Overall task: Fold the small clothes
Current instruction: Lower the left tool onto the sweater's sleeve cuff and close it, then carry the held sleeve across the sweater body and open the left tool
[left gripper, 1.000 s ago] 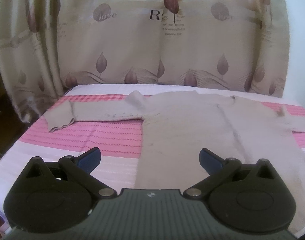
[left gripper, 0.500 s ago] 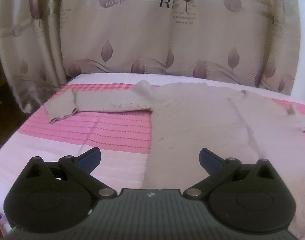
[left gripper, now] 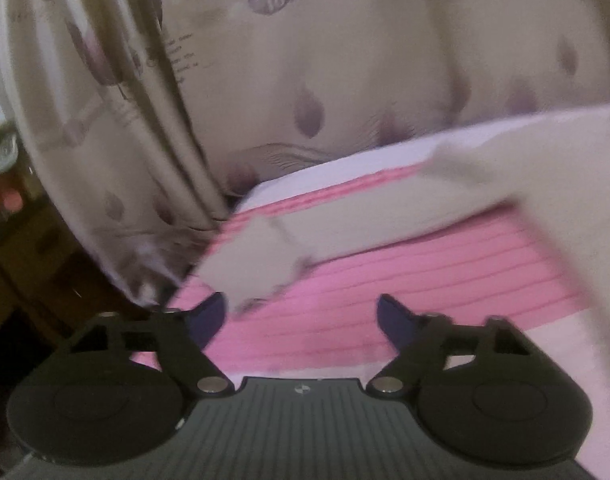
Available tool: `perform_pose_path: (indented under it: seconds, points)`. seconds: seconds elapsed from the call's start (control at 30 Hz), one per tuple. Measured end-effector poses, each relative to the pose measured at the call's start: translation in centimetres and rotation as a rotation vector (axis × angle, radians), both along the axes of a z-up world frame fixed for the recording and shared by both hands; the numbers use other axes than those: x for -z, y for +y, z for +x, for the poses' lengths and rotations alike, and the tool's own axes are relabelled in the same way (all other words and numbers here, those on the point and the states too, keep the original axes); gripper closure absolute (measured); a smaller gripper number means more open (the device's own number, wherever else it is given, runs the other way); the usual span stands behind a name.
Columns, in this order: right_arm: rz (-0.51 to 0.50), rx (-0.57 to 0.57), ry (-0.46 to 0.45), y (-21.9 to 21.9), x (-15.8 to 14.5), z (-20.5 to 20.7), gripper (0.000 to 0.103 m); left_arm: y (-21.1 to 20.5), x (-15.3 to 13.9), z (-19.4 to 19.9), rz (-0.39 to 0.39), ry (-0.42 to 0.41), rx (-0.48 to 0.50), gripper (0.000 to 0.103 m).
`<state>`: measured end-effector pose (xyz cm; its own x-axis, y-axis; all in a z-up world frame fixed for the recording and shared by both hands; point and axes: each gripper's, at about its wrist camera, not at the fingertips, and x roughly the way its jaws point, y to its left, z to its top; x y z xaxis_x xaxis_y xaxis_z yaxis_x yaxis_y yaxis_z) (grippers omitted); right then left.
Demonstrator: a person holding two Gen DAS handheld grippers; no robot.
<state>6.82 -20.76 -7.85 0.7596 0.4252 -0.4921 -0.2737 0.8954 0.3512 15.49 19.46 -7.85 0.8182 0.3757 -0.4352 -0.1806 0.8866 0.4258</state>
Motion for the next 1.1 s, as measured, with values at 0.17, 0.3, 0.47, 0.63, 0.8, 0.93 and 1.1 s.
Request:
perform_pose_path:
  seconds: [0.17,0.3,0.47,0.63,0.8,0.93,1.1]
  points:
    - [-0.006,0.005,0.037,0.4,1.0,0.8,0.000,4.6,1.1,2.4,0.066,0.028,0.120,0.034]
    - [-0.009,0.011,0.070,0.7,1.7,1.3,0.000,6.5,1.9,4.4,0.107,0.076,0.209,0.033]
    - [-0.012,0.017,0.096,1.2,1.9,2.0,0.000,7.6,3.1,5.6,0.180,0.055,0.325,0.042]
    - [-0.020,0.011,0.097,1.6,1.8,2.2,0.000,8.5,3.3,6.3,0.149,0.106,0.311,0.090]
    - [-0.023,0.007,0.107,1.6,1.8,2.3,0.000,10.7,1.6,6.4,0.017,0.043,0.198,0.090]
    - [-0.021,0.011,0.101,1.4,1.7,2.2,0.000,14.3,-1.3,7.1,-0.155,-0.027,0.046,0.090]
    - [-0.006,0.025,0.101,1.3,1.7,2.1,0.000,19.2,-3.7,9.0,-0.211,-0.082,-0.247,0.084]
